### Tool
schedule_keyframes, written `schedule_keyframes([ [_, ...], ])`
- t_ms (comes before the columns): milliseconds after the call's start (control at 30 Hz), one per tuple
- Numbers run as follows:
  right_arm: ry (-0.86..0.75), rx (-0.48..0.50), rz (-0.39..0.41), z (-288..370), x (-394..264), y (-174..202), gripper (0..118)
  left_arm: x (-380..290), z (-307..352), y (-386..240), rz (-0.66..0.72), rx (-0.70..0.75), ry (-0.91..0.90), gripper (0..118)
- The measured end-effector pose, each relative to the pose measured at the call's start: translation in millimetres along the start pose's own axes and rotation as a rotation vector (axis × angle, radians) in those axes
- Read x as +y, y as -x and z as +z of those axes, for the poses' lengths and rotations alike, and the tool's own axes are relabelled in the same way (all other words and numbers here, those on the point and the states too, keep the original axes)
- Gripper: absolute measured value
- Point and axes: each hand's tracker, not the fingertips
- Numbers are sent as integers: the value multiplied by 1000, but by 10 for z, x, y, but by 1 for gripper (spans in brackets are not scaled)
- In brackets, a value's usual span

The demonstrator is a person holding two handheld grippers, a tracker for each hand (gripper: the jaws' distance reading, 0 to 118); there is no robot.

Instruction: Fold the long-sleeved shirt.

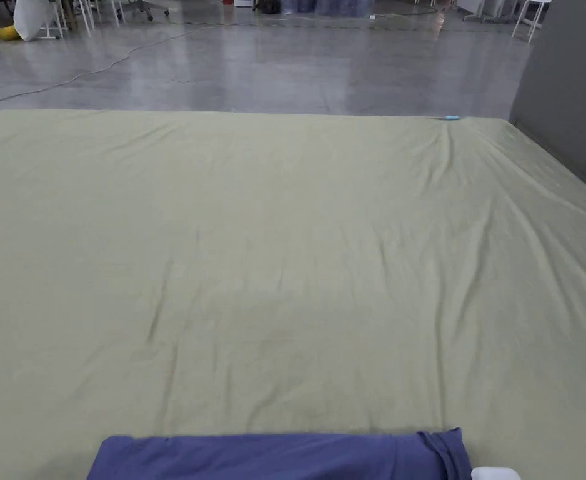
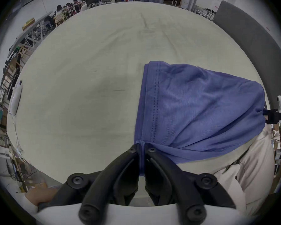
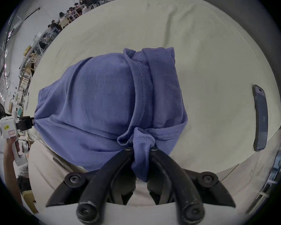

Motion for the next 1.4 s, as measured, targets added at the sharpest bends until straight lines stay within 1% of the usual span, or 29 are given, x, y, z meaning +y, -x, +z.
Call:
schedule_keyframes([
  [33, 6, -4, 23, 43, 29, 7, 41, 26, 55, 15, 8, -8, 7, 48],
  [67, -10, -40, 52, 109, 39, 25, 81, 55, 153, 28, 24, -13, 17, 97],
  [100, -88, -99, 47, 242, 3, 63, 103, 80, 280, 27, 47, -20, 25, 116],
  [133, -168, -143, 100, 385, -14, 115, 109, 82, 420, 35, 71, -38, -11, 117],
  [167, -232, -162, 129, 534, -36, 143, 108, 69, 563, 32, 76, -64, -73, 116],
  [200, -291, -133, 137, 718, -56, 139, 108, 69, 721, 23, 87, -85, -159, 116],
  [267, -360, -66, 107, 1023, -64, 175, 108, 45, 979, -9, 112, -100, -218, 116],
  [333, -385, 13, 47, 1213, -77, 193, 108, 0, 1076, -87, 103, -115, -218, 116],
  [367, -384, 42, 25, 1248, -89, 213, 107, -20, 1083, -150, 96, -115, -207, 115],
  [400, -376, 77, 1, 1261, -104, 238, 97, -59, 1067, -211, 80, -118, -177, 109],
  [433, -368, 107, -15, 1247, -124, 265, 69, -111, 1030, -271, 55, -118, -131, 92],
  [467, -358, 130, -23, 1201, -131, 273, 8, -160, 996, -316, 37, -135, -89, 48],
  [500, -351, 141, -15, 1167, -160, 307, 0, -215, 938, -367, 32, -156, -70, 14],
  [533, -350, 151, -10, 1123, -185, 345, 0, -273, 916, -388, 52, -188, -85, 0],
  [600, -288, 148, 5, 990, -196, 417, 0, -350, 870, -383, 113, -250, -82, 0],
  [667, -258, 216, 10, 913, -251, 471, 0, -380, 852, -329, 173, -287, -100, 0],
  [733, -261, 267, 11, 912, -246, 497, 0, -355, 887, -227, 178, -315, -126, 0],
  [833, -263, 294, 41, 921, -228, 552, 0, -243, 909, -53, 194, -355, -169, 0],
  [867, -266, 304, 47, 936, -212, 554, 0, -208, 888, 10, 204, -387, -177, 4],
  [900, -265, 321, 52, 932, -204, 563, 0, -152, 856, 80, 224, -425, -188, 4],
  [933, -263, 339, 52, 927, -197, 571, 0, -113, 801, 160, 237, -465, -192, 9],
  [967, -260, 360, 48, 935, -179, 573, 0, -72, 733, 247, 252, -511, -188, 27],
  [1033, -257, 388, 47, 945, -160, 581, 0, 15, 584, 394, 288, -558, -181, 112],
  [1100, -253, 404, 53, 930, -161, 603, 0, 93, 351, 539, 293, -552, -150, 116],
  [1133, -248, 413, 60, 955, -155, 631, 0, 115, 265, 626, 342, -588, -148, 115],
  [1200, -236, 430, 77, 923, -160, 668, 0, 229, 70, 737, 357, -563, -65, 115],
  [1233, -231, 435, 87, 907, -163, 686, 0, 264, -34, 774, 373, -584, -34, 115],
  [1333, -216, 452, 116, 882, -156, 747, 0, 161, -441, 724, 487, -768, 43, 117],
  [1400, -201, 471, 118, 835, -149, 757, 0, 183, -516, 685, 496, -856, -34, 117],
])
